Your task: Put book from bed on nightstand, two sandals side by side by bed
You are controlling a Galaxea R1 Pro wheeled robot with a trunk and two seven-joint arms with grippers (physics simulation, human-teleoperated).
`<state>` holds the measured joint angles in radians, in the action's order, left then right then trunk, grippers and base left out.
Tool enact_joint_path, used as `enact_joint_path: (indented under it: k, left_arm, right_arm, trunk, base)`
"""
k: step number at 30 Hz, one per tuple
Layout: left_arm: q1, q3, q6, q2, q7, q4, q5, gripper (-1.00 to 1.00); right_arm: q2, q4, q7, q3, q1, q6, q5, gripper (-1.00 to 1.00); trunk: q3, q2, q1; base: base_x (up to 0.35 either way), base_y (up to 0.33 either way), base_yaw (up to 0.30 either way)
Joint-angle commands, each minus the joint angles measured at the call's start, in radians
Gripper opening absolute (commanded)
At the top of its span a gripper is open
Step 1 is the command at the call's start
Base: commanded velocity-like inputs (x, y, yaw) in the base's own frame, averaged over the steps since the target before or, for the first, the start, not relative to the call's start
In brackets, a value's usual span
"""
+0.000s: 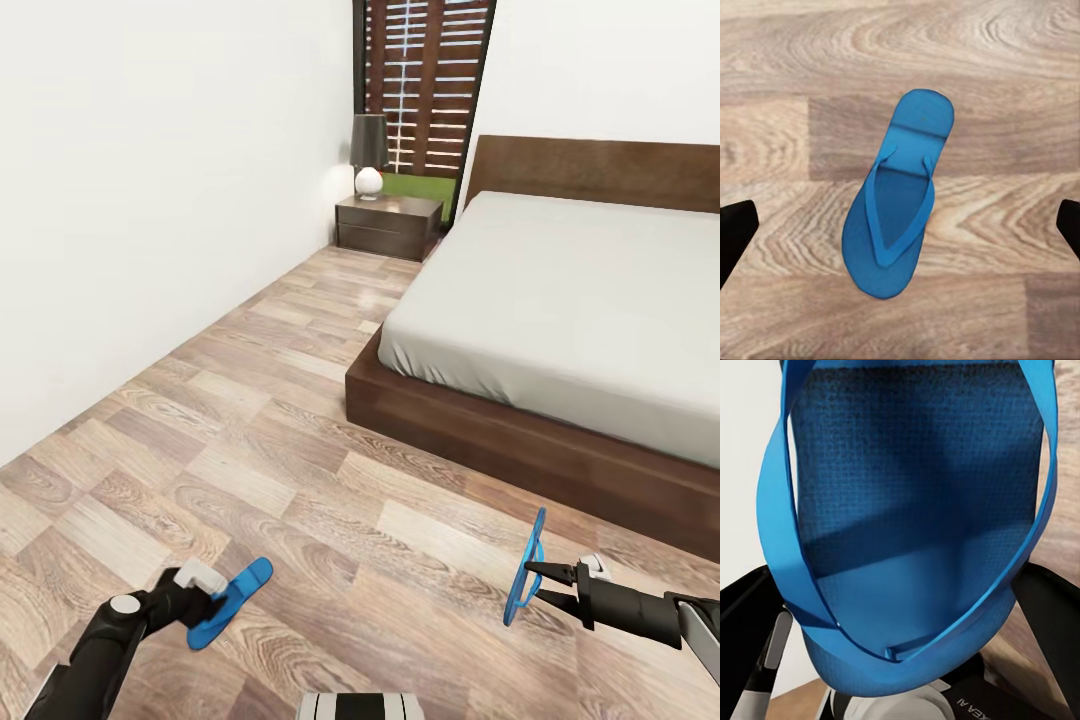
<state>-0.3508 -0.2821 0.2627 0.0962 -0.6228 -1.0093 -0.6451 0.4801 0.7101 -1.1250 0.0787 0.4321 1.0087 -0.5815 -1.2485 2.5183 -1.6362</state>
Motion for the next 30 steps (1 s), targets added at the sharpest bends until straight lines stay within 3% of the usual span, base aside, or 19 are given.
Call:
enact_joint_path:
  k: [1,20,21,24,30]
  left_arm:
    - [0.0,-0.002,0.004,-0.001,-0.002,-0.001,-0.004,1.0]
    - [0.001,0.0,0.003,-0.009,0.025,-0.001,-0.008,1.0]
    - [0.001,0.0,0.003,-0.01,0.047,-0.001,-0.008,1.0]
    - [0.002,0.002,0.002,-0.03,0.211,0.001,-0.008,1.0]
    - [0.003,0.003,0.0,-0.053,0.271,0.008,-0.008,1.0]
  right_arm:
    - [0.0,0.0,-0.004,0.001,0.0,0.004,0.002,-1.0]
    - [0.0,0.0,-0.003,0.001,0.0,0.004,0.002,-1.0]
    - [0.0,0.0,-0.003,0.001,0.0,0.004,0.002,-1.0]
    - [0.0,0.0,-0.003,0.001,0.0,0.004,0.002,-1.0]
    - [0.0,0.0,-0.003,0.001,0.0,0.004,0.002,-1.0]
  trunk:
    - [-0.001,0.0,0.0]
    - [-0.001,0.0,0.0]
    - [-0.001,0.0,0.0]
    - [-0.001,0.0,0.0]
    - [-0.001,0.0,0.0]
  base:
    - [0.0,0.0,0.0]
    - [0.0,0.0,0.0]
    - [0.0,0.0,0.0]
    - [0.0,0.0,0.0]
    - [0.0,0.0,0.0]
